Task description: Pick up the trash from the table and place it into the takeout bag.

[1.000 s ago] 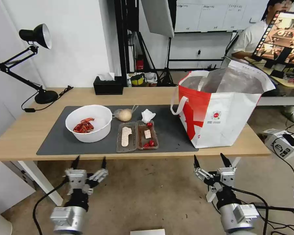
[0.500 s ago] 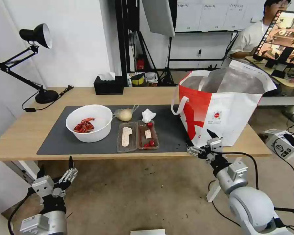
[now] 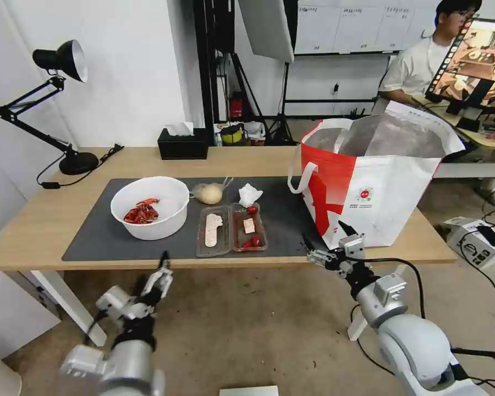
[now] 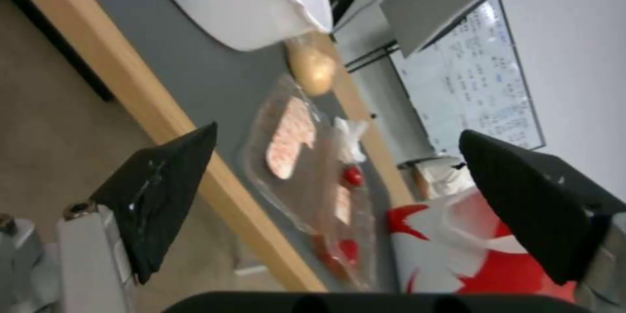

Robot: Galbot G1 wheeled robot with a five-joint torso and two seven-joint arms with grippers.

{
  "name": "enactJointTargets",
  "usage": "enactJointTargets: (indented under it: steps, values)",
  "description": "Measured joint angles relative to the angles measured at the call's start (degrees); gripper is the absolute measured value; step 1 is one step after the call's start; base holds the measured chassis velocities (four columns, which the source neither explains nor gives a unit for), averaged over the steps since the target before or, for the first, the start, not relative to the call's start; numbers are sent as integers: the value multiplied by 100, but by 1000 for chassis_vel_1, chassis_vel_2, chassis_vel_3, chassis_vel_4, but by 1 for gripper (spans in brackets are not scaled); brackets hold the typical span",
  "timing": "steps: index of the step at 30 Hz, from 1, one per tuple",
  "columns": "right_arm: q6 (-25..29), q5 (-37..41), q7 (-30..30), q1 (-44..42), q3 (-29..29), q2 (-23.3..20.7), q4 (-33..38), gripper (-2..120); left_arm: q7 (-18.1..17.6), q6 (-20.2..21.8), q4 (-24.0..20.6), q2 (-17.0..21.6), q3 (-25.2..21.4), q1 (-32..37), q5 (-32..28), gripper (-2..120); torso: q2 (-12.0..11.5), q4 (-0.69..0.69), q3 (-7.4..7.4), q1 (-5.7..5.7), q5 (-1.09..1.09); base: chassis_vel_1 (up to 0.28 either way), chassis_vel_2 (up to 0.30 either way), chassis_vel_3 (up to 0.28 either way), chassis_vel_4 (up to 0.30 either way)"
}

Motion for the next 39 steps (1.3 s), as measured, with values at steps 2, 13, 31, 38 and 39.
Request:
enactJointTargets:
  steps: [2,13,31,38,39]
  values:
    - [15,-6,0,-38,-22,0,0,100,1,10,5,38,-24,-89,-191,100,0,0,0,0,0,0,0,0,0]
    - [41,-40,2,-93,-57,14,19,100,200,7,276,456,121,-358,-373,100,1,0,0,0,-1,0,0,0,0]
    - [82,-180,2,-163,-17,59,-59,100,281,144,978,878,841,-1195,-592,100,1,0,0,0,0,0,0,0,0]
    - [82,-205,2,-197,1,84,-78,100,273,227,1094,927,991,-1427,-787,100,1,0,0,0,0,0,0,0,0]
    - [82,-220,2,-209,5,93,-88,100,232,233,1136,937,1025,-1518,-851,100,1,0,0,0,0,0,0,0,0]
